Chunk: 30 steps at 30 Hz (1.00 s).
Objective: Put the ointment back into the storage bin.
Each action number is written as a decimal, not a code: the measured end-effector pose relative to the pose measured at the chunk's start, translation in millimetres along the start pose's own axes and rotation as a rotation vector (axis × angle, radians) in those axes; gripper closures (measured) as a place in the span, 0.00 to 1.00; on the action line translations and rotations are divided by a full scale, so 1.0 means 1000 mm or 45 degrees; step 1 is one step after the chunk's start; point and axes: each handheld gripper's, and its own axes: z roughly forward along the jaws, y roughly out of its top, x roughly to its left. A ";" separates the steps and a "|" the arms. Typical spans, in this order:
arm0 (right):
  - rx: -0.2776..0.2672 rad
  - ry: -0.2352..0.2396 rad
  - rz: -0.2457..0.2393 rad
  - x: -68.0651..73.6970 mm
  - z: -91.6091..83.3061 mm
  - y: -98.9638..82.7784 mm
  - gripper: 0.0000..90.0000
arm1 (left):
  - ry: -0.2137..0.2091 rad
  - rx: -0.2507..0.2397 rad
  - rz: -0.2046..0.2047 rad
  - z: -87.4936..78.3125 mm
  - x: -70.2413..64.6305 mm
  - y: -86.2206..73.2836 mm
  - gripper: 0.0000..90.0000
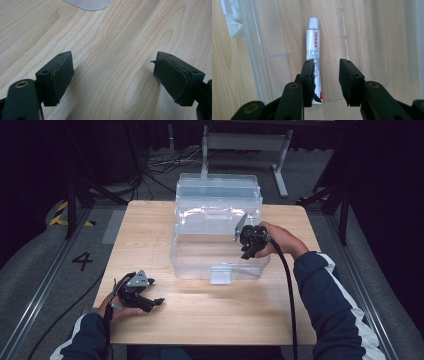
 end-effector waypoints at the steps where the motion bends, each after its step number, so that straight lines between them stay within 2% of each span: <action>1: -0.016 0.002 0.006 0.000 -0.003 -0.001 0.73 | 0.000 0.000 0.000 0.000 0.000 0.000 0.19; 11: -0.145 -0.057 0.040 0.003 -0.027 -0.013 0.71 | 0.003 0.000 -0.006 0.000 0.000 0.000 0.19; 14: -0.211 -0.091 0.071 0.003 -0.035 -0.020 0.68 | 0.009 0.020 -0.013 0.000 -0.001 0.002 0.19; 16: -0.279 -0.103 0.087 0.003 -0.040 -0.025 0.67 | 0.019 0.044 -0.015 0.000 -0.002 0.005 0.20; 20: -0.396 -0.147 0.130 0.005 -0.052 -0.037 0.66 | 0.009 0.049 -0.014 -0.002 -0.004 0.011 0.26; 24: -0.509 -0.183 0.172 0.005 -0.060 -0.050 0.65 | 0.014 0.003 -0.016 -0.007 -0.004 0.022 0.29; 30: -0.606 -0.258 0.223 0.002 -0.070 -0.060 0.62 | 0.039 -0.058 0.016 -0.016 -0.005 0.046 0.30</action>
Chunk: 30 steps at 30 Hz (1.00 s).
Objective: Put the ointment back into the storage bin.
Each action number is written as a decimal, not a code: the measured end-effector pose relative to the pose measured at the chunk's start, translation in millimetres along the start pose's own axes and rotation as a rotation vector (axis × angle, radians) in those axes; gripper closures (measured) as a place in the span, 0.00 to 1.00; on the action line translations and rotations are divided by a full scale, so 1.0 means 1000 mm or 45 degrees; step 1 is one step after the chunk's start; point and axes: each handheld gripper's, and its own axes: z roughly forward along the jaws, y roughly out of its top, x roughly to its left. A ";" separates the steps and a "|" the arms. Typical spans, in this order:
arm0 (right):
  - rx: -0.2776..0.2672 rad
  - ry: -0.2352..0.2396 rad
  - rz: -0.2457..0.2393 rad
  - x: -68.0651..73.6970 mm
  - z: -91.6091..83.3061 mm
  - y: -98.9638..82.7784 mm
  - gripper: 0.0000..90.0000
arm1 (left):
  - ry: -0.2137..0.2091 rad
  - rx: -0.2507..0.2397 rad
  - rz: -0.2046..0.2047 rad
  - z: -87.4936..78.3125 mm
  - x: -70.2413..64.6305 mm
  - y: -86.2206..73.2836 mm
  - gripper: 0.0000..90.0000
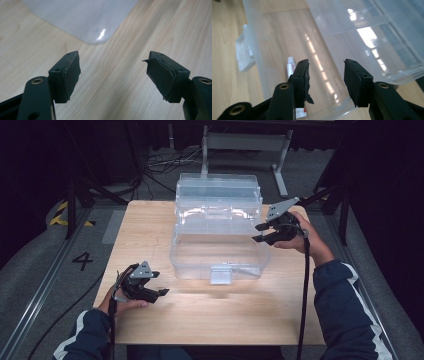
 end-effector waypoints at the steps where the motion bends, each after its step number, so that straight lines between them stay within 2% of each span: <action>1: -0.010 -0.002 0.003 -0.001 -0.002 0.000 0.62 | 0.006 -0.010 0.002 -0.001 0.000 0.005 0.31; 8: -0.090 -0.067 0.044 -0.014 -0.009 0.002 0.59 | 0.029 -0.091 0.045 -0.011 0.000 0.033 0.32; 12: -0.152 -0.104 0.093 -0.025 -0.012 0.005 0.57 | 0.032 -0.124 0.052 -0.015 0.000 0.043 0.33; 15: -0.169 -0.130 0.100 -0.031 -0.014 0.008 0.57 | 0.021 -0.144 0.065 -0.017 0.000 0.048 0.33; 20: -0.213 -0.165 0.121 -0.041 -0.015 0.016 0.57 | 0.007 -0.146 0.089 -0.015 -0.001 0.057 0.33; 25: -0.221 -0.209 0.132 -0.053 -0.009 0.026 0.55 | -0.023 -0.144 0.111 -0.009 -0.003 0.069 0.35; 30: -0.209 -0.214 0.145 -0.062 -0.005 0.034 0.54 | -0.043 -0.108 0.151 -0.001 -0.004 0.078 0.39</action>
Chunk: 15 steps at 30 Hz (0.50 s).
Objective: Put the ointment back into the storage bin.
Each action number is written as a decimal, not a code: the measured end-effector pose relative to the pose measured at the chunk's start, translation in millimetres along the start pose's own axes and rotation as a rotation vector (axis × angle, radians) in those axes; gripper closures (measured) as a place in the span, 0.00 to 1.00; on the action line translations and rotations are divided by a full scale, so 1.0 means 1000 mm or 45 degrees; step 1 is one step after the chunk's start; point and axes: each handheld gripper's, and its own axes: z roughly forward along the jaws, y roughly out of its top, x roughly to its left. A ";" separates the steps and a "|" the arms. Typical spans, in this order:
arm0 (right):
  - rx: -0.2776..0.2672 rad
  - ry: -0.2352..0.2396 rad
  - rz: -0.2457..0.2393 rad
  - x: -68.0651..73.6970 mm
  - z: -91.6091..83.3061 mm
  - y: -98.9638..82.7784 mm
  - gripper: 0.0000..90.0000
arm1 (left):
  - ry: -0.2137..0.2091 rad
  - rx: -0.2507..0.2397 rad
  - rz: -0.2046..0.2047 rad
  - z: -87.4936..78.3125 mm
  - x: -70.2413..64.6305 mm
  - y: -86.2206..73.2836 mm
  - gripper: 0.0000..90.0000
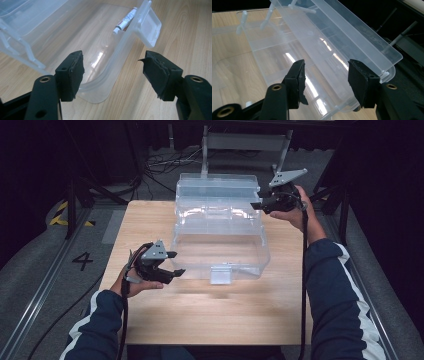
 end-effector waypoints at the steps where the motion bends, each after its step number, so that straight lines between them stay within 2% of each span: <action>1: 0.015 -0.004 0.003 -0.003 0.005 0.002 0.54 | -0.007 0.022 0.018 0.005 0.000 0.003 0.39; 5: 0.019 -0.004 0.017 -0.006 0.010 0.002 0.54 | -0.043 0.053 0.048 0.012 0.000 0.008 0.45; 6: 0.020 0.020 0.027 -0.008 0.014 0.001 0.54 | -0.042 0.063 0.055 0.014 0.000 0.009 0.46; 8: 0.037 0.010 0.024 -0.009 0.019 0.001 0.54 | -0.074 0.088 0.070 0.022 0.000 0.012 0.49; 13: 0.061 0.048 0.043 -0.011 0.031 -0.001 0.54 | -0.101 0.150 0.096 0.032 0.002 0.016 0.52; 15: 0.072 0.045 0.043 -0.011 0.034 -0.001 0.54 | -0.105 0.156 0.096 0.035 0.002 0.016 0.54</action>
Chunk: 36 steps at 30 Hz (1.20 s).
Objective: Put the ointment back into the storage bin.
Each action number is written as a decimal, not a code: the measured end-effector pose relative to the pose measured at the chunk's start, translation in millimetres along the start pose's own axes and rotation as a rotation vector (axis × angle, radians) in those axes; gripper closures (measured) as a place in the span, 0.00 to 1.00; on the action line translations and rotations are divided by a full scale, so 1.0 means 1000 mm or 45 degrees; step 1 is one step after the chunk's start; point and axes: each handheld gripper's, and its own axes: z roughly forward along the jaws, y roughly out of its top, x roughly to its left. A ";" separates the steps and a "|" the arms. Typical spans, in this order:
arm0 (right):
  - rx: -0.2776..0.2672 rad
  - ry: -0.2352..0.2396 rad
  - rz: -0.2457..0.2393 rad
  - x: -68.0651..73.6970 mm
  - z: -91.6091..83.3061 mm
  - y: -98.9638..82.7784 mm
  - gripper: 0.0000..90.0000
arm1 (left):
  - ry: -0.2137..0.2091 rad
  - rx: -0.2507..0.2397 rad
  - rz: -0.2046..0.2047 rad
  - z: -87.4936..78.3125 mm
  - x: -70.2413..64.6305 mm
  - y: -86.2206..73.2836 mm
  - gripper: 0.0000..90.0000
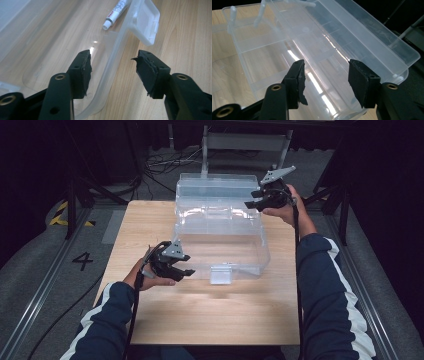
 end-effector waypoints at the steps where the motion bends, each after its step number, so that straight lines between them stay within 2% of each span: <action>1: 0.007 0.005 0.001 0.000 0.003 0.000 0.54 | -0.015 0.015 0.002 0.002 0.001 0.000 0.54; 2: 0.032 0.010 0.005 0.000 0.009 -0.001 0.54 | -0.018 0.044 0.014 0.005 0.002 0.001 0.59; 4: 0.040 0.013 0.007 0.000 0.012 -0.002 0.55 | -0.016 0.052 0.018 0.007 0.003 0.001 0.61; 6: 0.074 0.032 0.002 0.001 0.018 -0.003 0.57 | -0.035 0.075 0.033 0.010 0.004 0.001 0.69; 9: 0.100 0.039 -0.012 0.002 0.022 -0.003 0.58 | -0.040 0.101 0.039 0.012 0.005 0.001 0.72; 12: 0.089 0.043 -0.011 0.001 0.022 -0.004 0.60 | -0.045 0.146 0.050 0.018 0.006 0.001 0.76; 14: 0.081 0.059 -0.007 0.001 0.021 -0.004 0.62 | -0.033 0.153 0.058 0.019 0.007 0.002 0.80; 17: 0.085 0.052 -0.008 0.001 0.022 -0.004 0.66 | -0.036 0.173 0.066 0.020 0.009 0.003 0.84; 19: 0.090 0.055 -0.006 0.000 0.021 -0.003 0.70 | -0.045 0.232 0.087 0.024 0.010 0.006 0.85; 20: 0.090 0.055 -0.006 0.000 0.021 -0.003 0.70 | -0.045 0.232 0.087 0.024 0.010 0.006 0.85; 23: 0.093 0.066 -0.009 -0.002 0.021 -0.003 0.74 | -0.064 0.289 0.117 0.026 0.011 0.010 0.86; 28: 0.130 0.075 -0.050 -0.002 0.021 0.000 0.77 | -0.075 0.386 0.170 0.029 0.012 0.018 0.88; 31: 0.134 0.095 -0.052 -0.003 0.020 0.001 0.79 | -0.085 0.405 0.156 0.029 0.013 0.019 0.89; 36: 0.194 0.116 -0.116 -0.003 0.020 0.007 0.83 | -0.086 0.438 0.157 0.030 0.013 0.021 0.89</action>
